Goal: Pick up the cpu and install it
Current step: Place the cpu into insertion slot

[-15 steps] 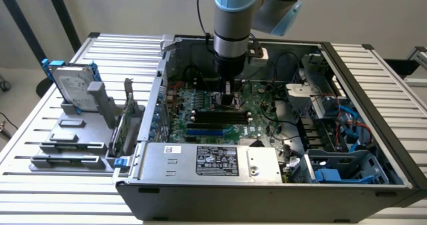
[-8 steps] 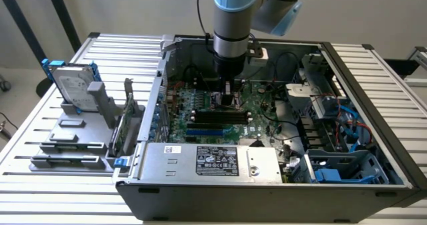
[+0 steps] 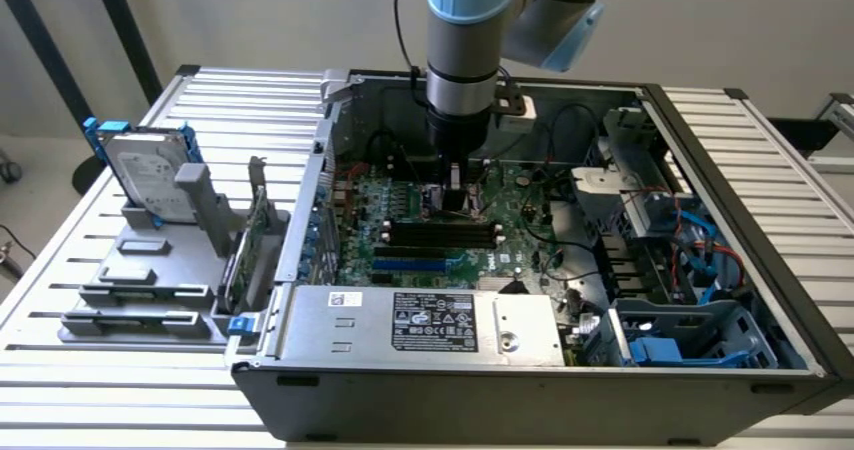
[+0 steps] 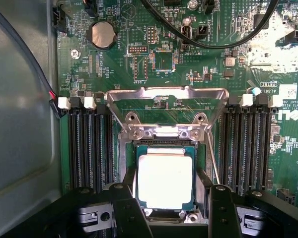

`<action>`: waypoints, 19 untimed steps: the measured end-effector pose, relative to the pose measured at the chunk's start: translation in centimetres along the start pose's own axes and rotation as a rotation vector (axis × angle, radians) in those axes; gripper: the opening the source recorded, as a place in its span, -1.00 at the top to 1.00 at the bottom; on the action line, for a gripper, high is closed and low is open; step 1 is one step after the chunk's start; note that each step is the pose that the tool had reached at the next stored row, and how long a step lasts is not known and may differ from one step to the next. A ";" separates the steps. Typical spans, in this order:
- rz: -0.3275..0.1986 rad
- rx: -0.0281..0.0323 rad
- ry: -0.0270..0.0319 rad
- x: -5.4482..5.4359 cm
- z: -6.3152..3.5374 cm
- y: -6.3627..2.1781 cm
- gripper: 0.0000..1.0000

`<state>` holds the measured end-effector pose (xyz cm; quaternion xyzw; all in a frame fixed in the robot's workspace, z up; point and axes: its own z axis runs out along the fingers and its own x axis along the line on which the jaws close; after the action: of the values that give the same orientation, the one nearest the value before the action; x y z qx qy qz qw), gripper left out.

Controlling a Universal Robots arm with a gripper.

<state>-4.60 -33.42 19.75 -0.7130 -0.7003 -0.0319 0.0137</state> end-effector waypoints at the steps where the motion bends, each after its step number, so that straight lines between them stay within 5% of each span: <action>1: 0.000 -0.0002 -0.0001 0.0 0.01 0.00 -0.09; 19: -0.001 -0.0046 0.0016 0.0 0.18 0.01 -0.12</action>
<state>-4.59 -33.40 19.58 -0.7128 -0.7005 -0.0341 0.0126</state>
